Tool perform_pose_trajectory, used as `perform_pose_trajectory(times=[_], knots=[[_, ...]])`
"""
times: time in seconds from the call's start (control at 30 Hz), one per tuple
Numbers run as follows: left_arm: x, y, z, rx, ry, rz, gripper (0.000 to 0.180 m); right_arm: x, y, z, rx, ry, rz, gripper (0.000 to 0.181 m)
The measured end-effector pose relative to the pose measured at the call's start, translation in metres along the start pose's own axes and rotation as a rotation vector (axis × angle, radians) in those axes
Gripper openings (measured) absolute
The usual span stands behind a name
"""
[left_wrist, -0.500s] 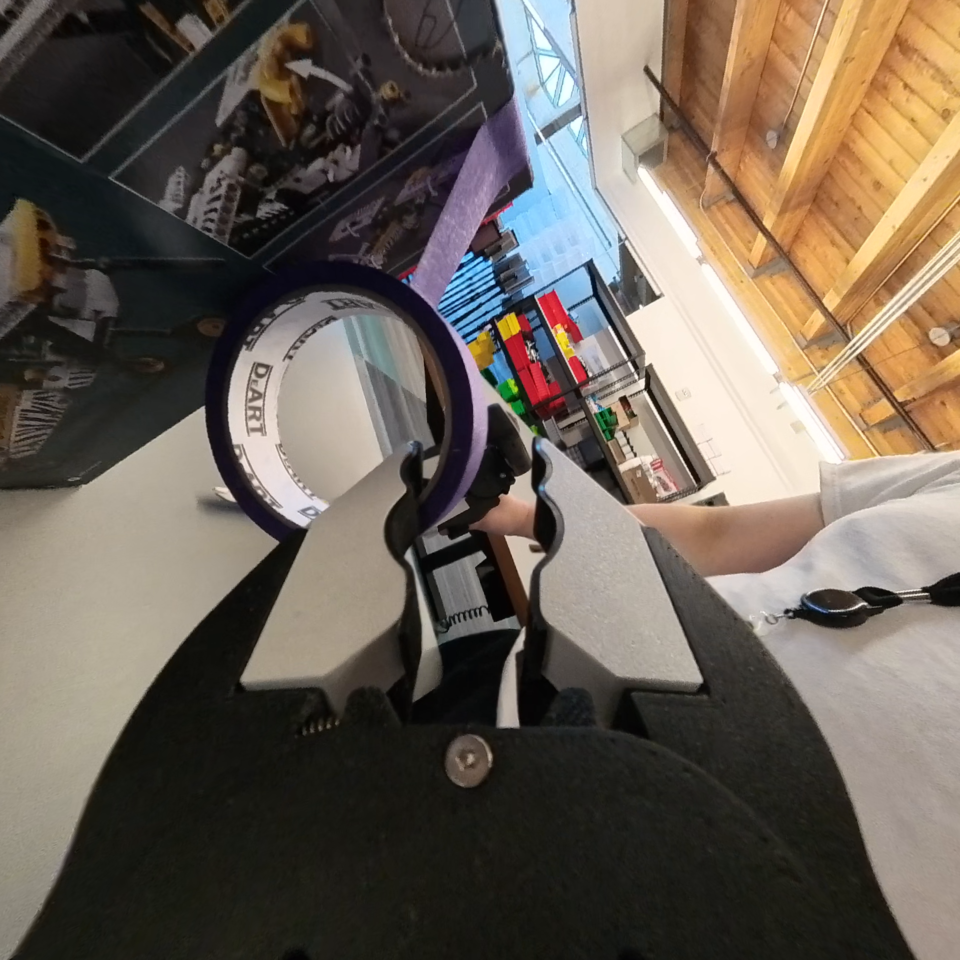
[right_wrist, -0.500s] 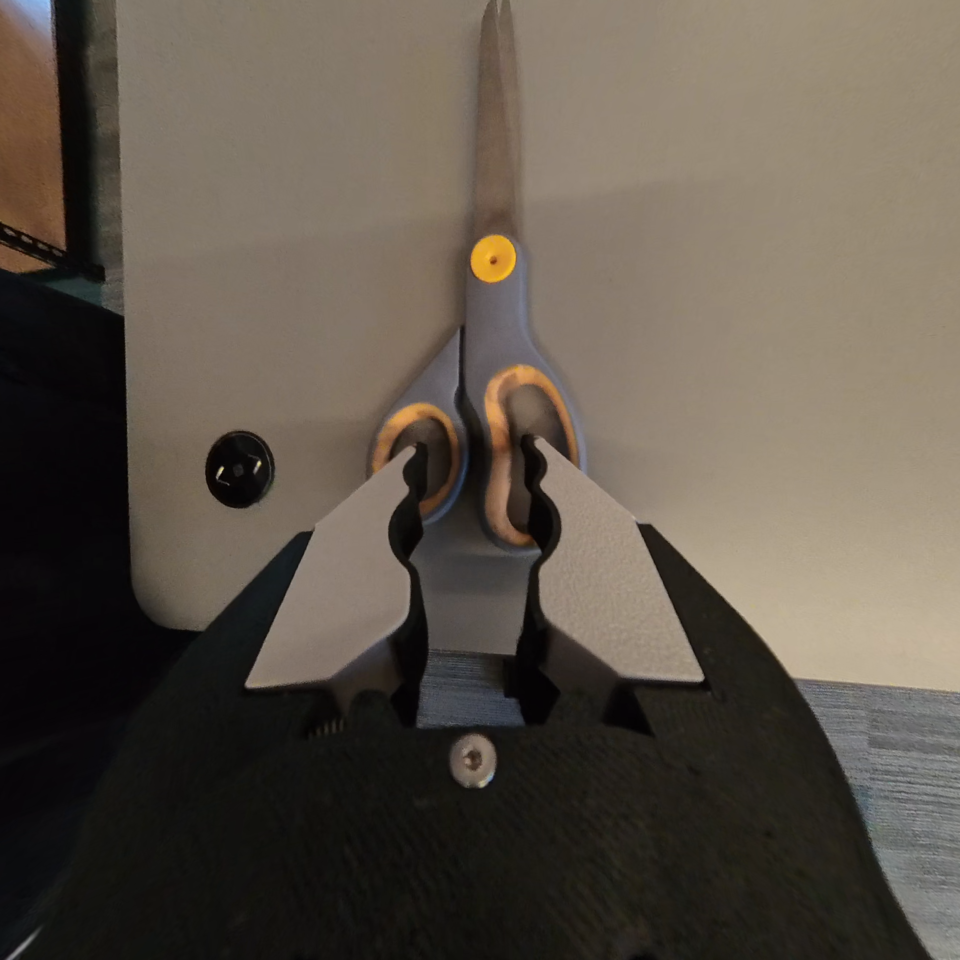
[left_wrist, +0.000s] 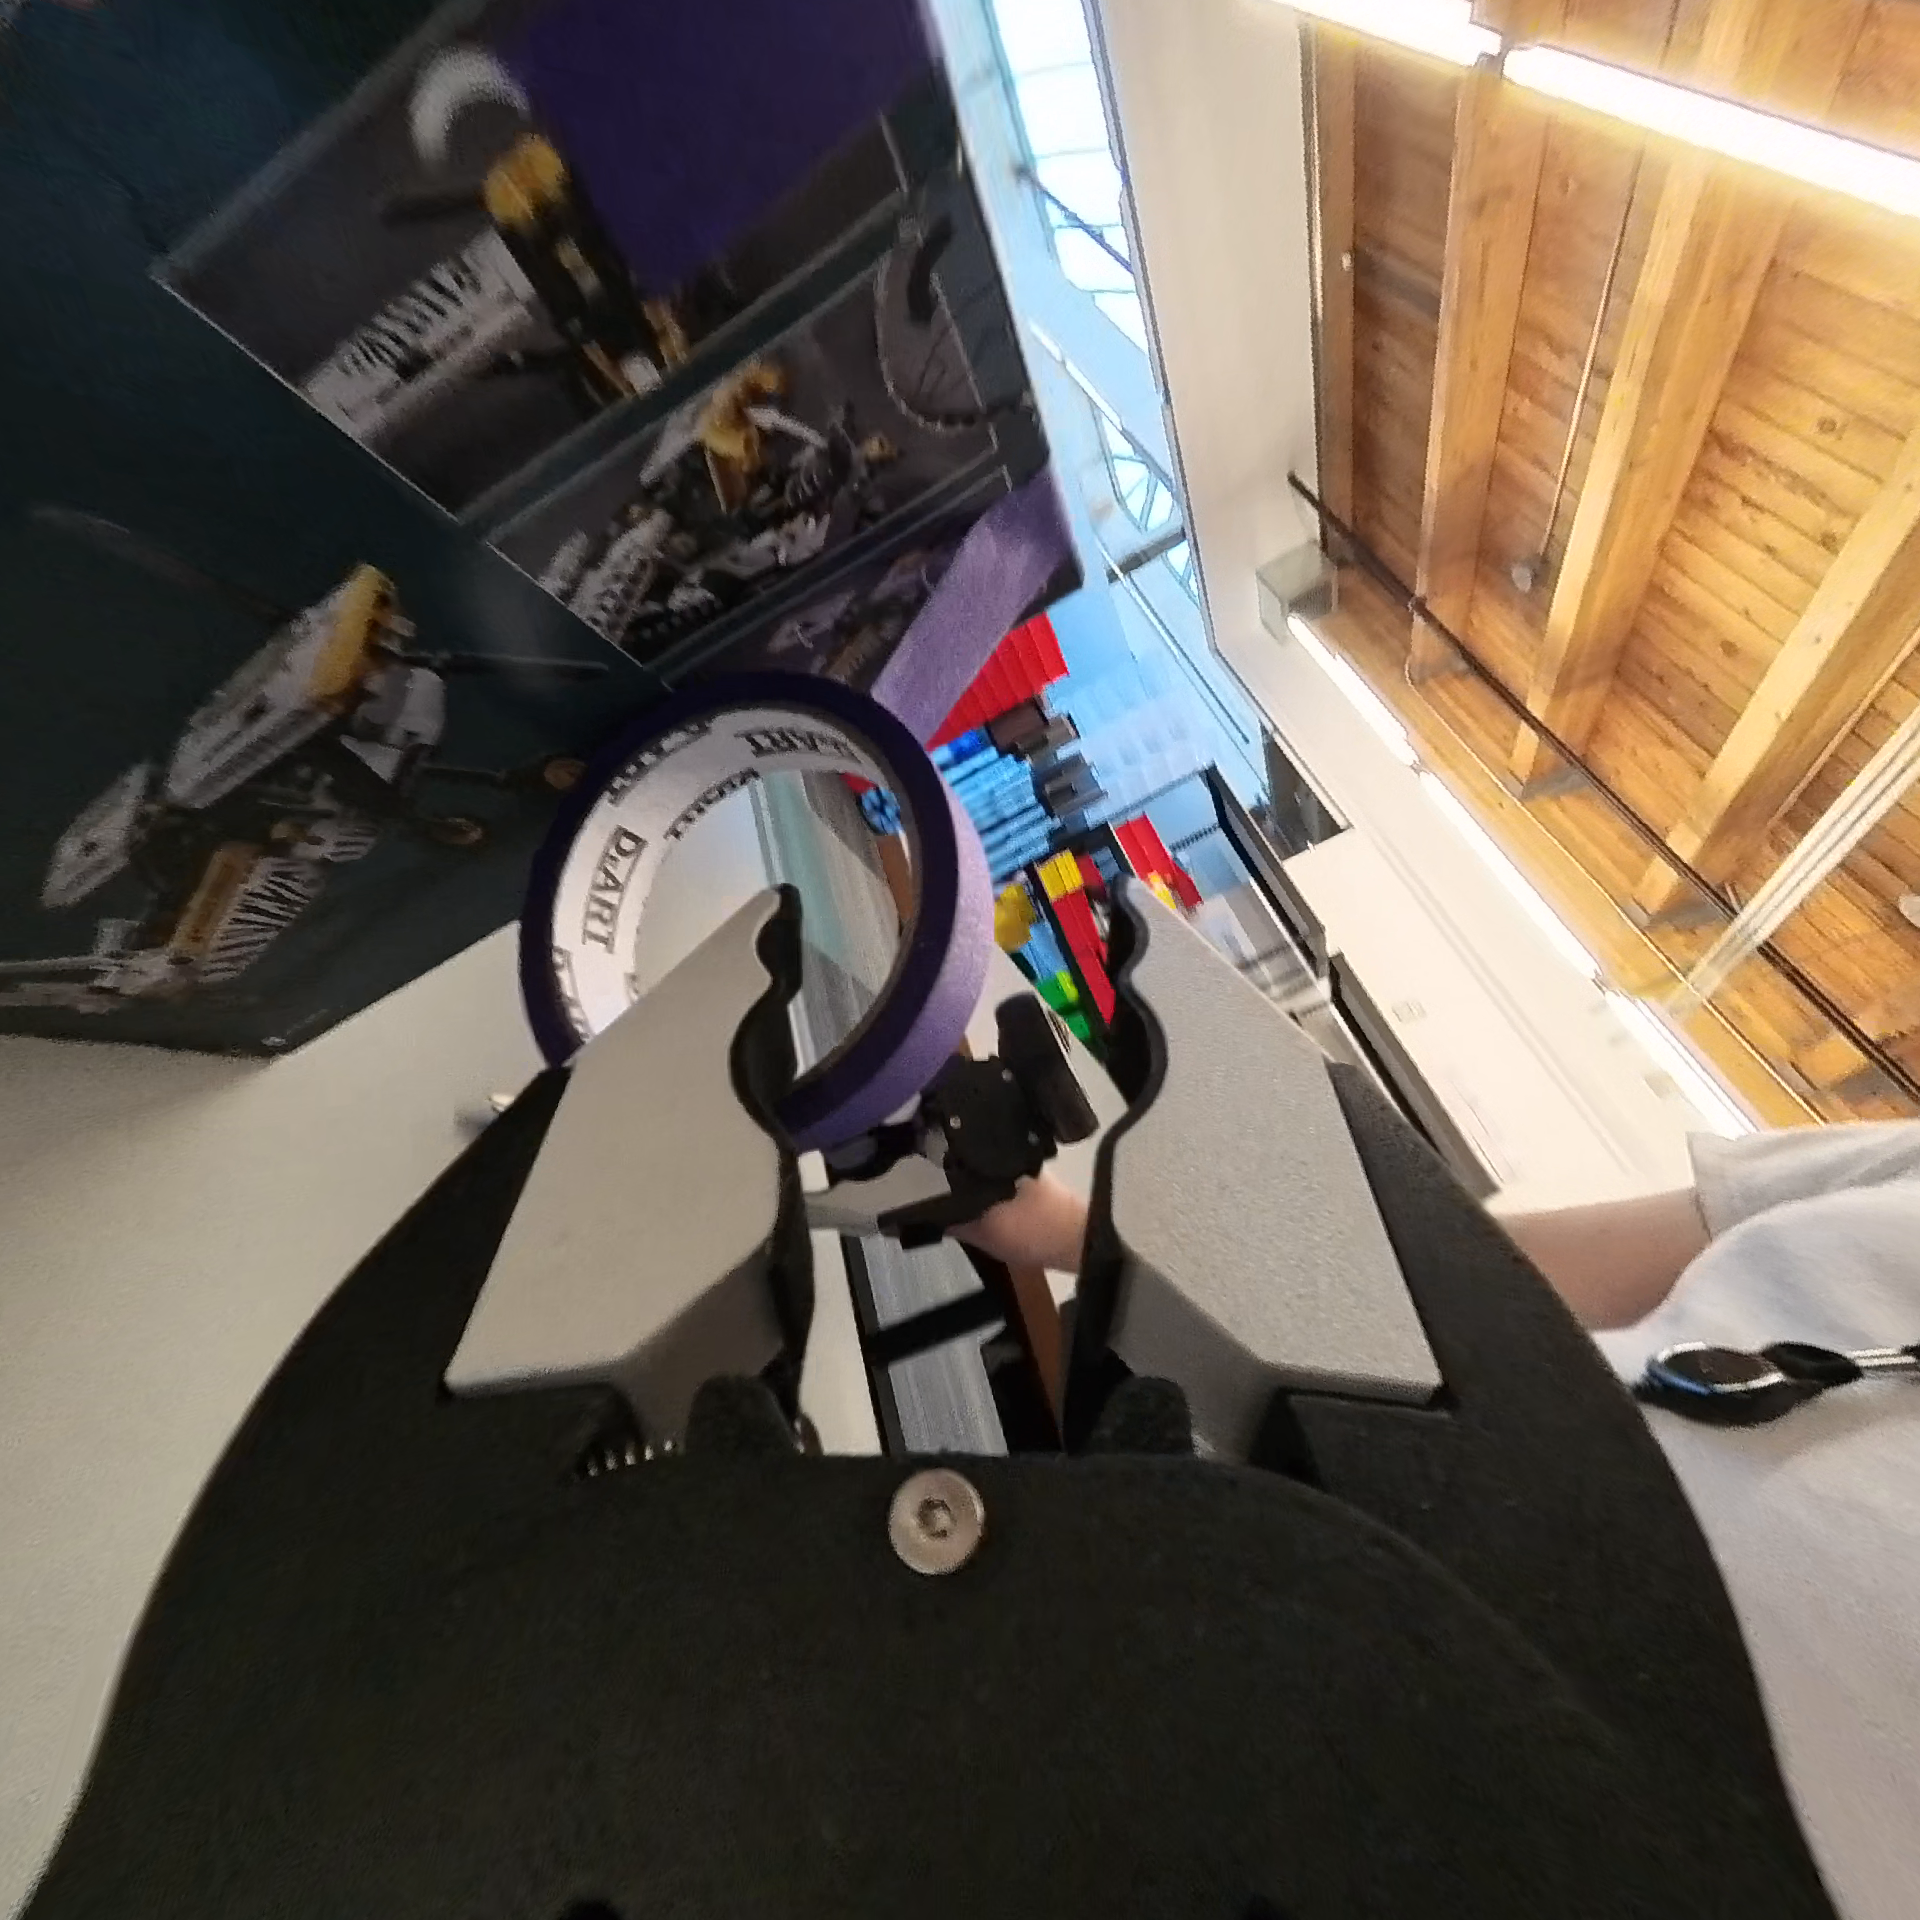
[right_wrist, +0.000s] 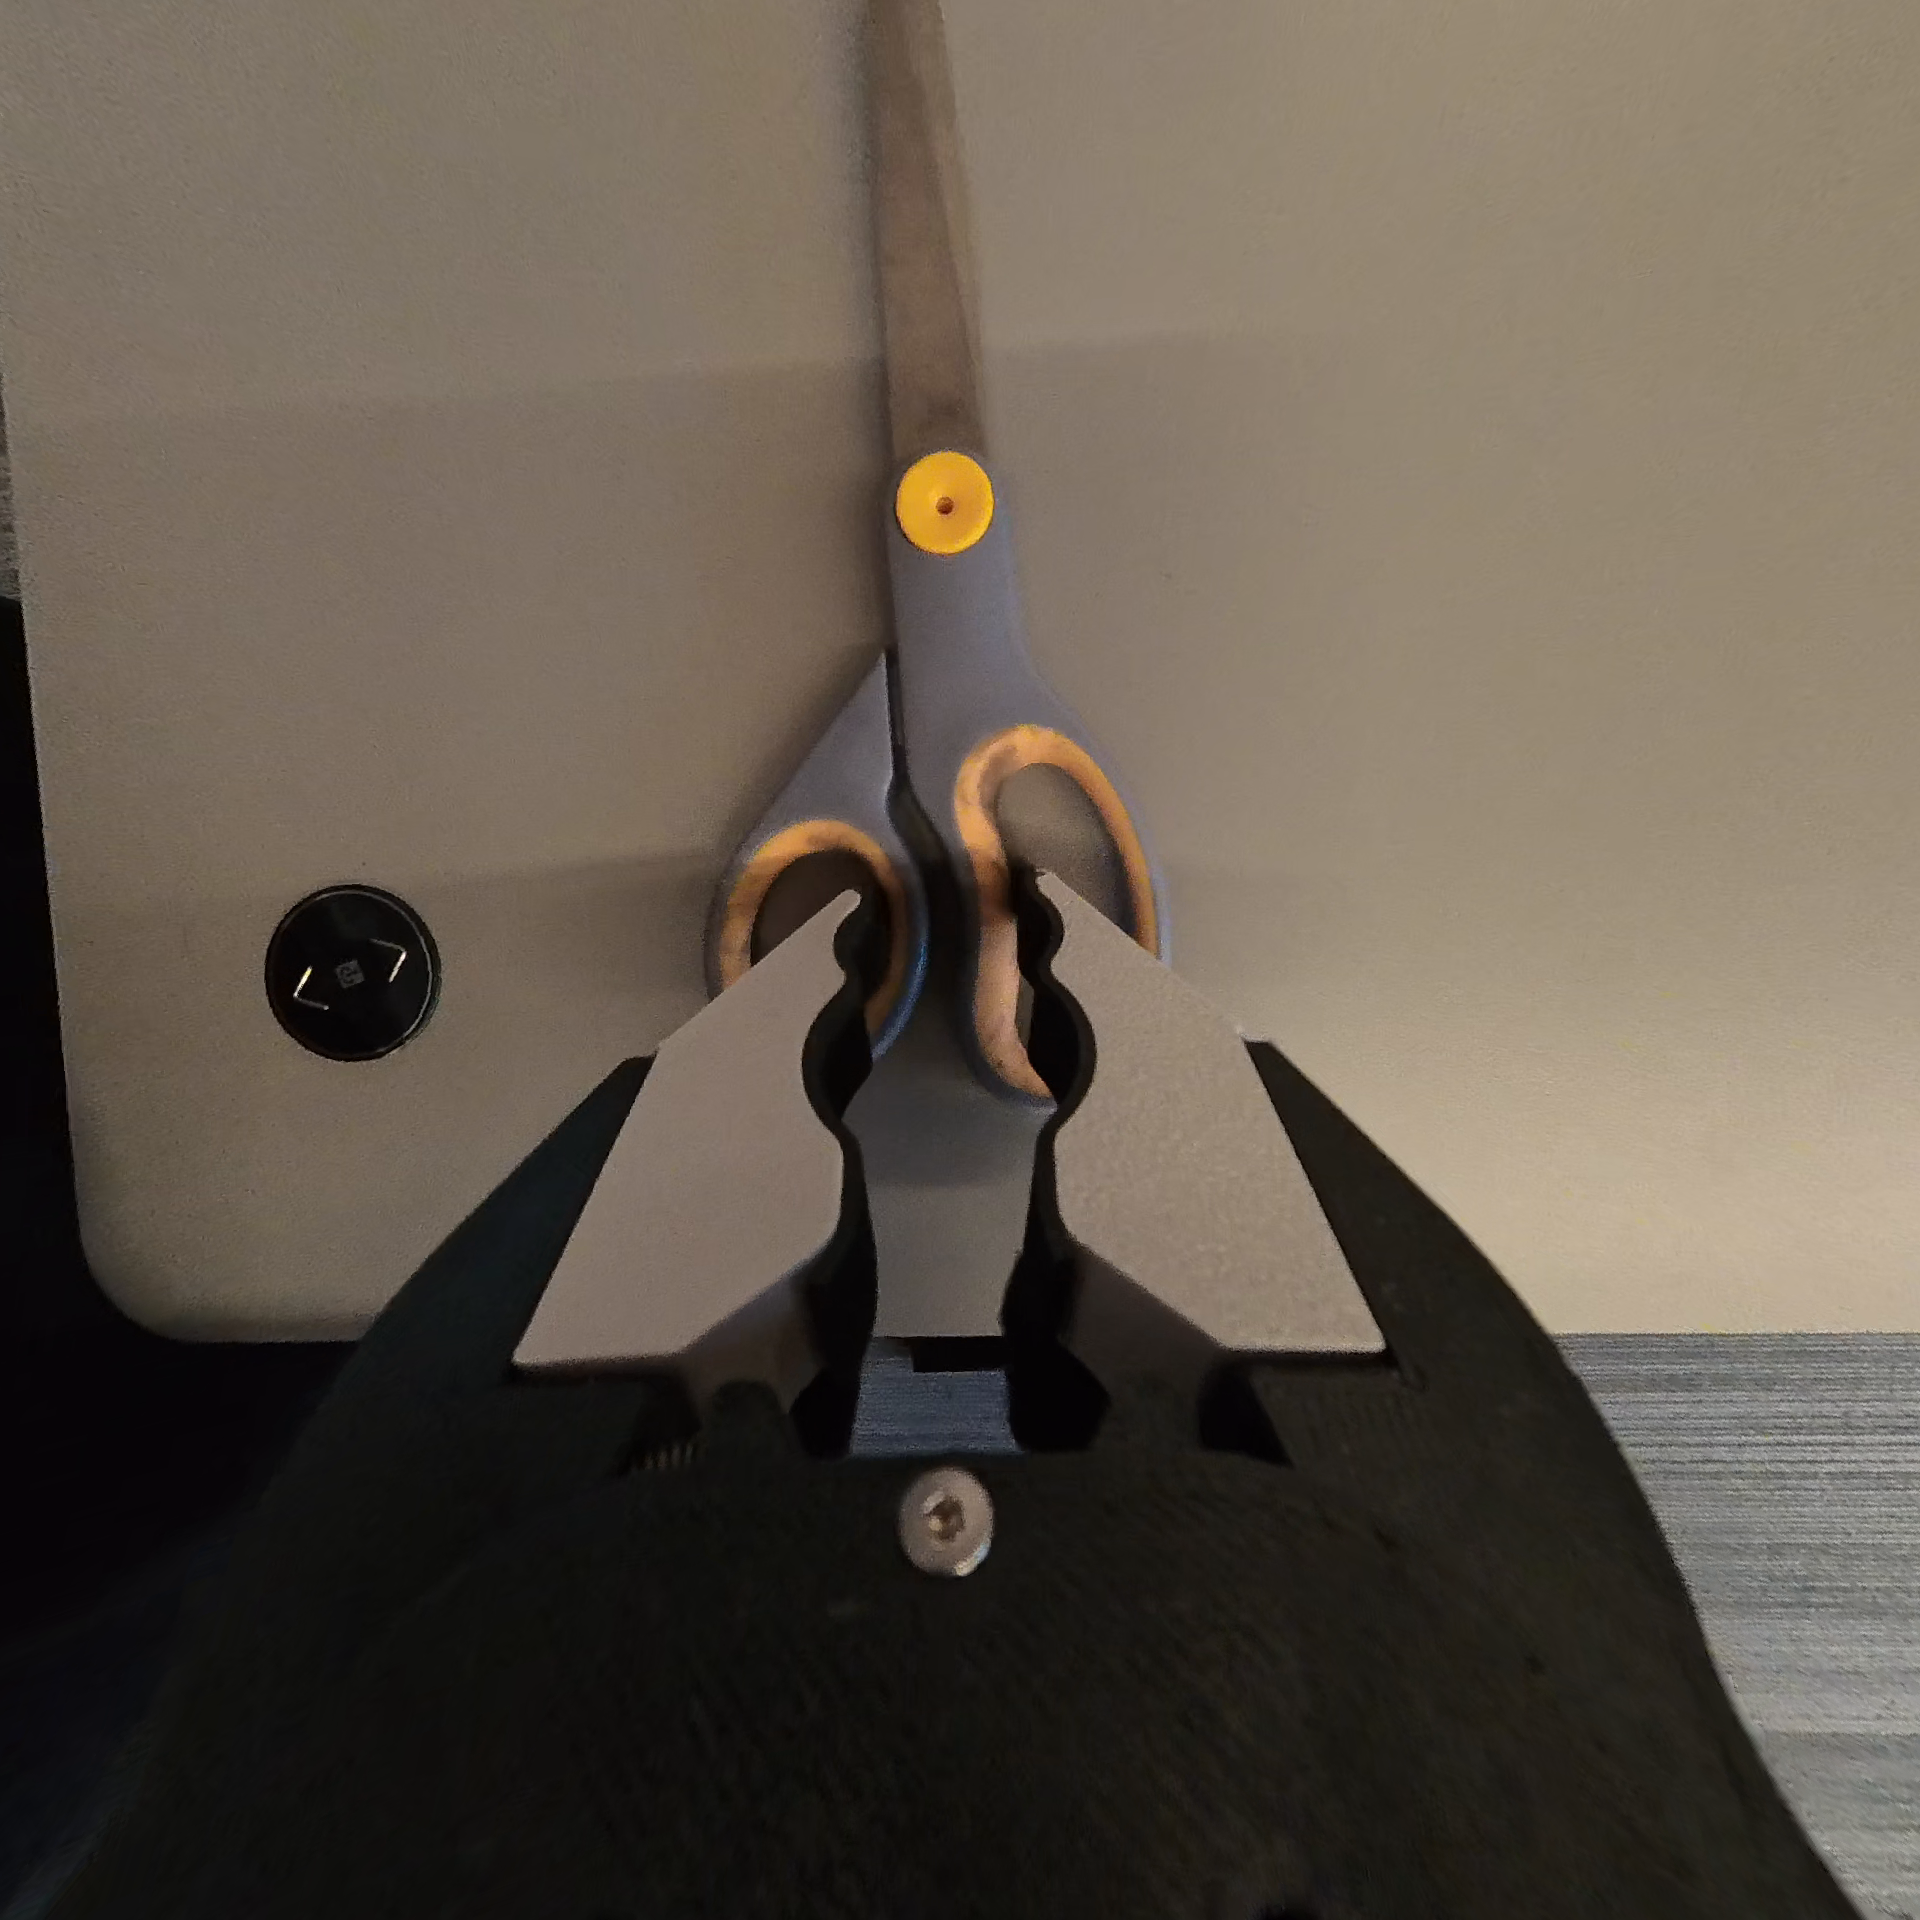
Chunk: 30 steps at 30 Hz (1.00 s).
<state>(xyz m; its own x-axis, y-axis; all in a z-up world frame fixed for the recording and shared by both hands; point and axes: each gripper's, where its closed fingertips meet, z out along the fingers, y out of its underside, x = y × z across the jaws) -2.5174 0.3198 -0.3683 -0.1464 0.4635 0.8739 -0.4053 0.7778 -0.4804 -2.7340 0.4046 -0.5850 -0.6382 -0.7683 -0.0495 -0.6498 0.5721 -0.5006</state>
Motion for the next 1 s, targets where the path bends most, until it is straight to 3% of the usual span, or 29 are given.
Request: perform_pose_trajectory(times=[0.13, 0.33, 0.47, 0.57, 0.67, 0.8, 1.0], knots=[[0.0, -0.017, -0.014, 0.094, -0.026, 0.017, 0.063, -0.002, 0.0, -0.001, -0.008, -0.012, 0.036, 0.022], [-0.003, -0.017, -0.027, 0.093, -0.049, 0.014, 0.074, -0.004, -0.011, -0.015, 0.059, -0.037, 0.108, 0.022], [-0.008, -0.017, -0.042, 0.153, -0.087, -0.018, 0.075, -0.002, -0.013, -0.031, 0.068, -0.039, 0.12, 0.022], [-0.015, -0.006, -0.06, 0.194, -0.189, -0.07, 0.066, -0.004, -0.017, -0.053, 0.087, -0.035, 0.118, 0.022], [-0.009, 0.035, -0.061, 0.116, -0.237, -0.104, 0.056, -0.014, -0.027, -0.082, 0.131, -0.05, 0.11, 0.022], [0.013, 0.107, -0.03, -0.052, -0.186, -0.184, 0.055, -0.042, -0.063, -0.124, 0.252, -0.104, 0.041, 0.022], [0.037, 0.151, 0.012, -0.04, -0.032, -0.342, 0.059, -0.102, -0.11, -0.152, 0.382, -0.28, -0.114, 0.022]])
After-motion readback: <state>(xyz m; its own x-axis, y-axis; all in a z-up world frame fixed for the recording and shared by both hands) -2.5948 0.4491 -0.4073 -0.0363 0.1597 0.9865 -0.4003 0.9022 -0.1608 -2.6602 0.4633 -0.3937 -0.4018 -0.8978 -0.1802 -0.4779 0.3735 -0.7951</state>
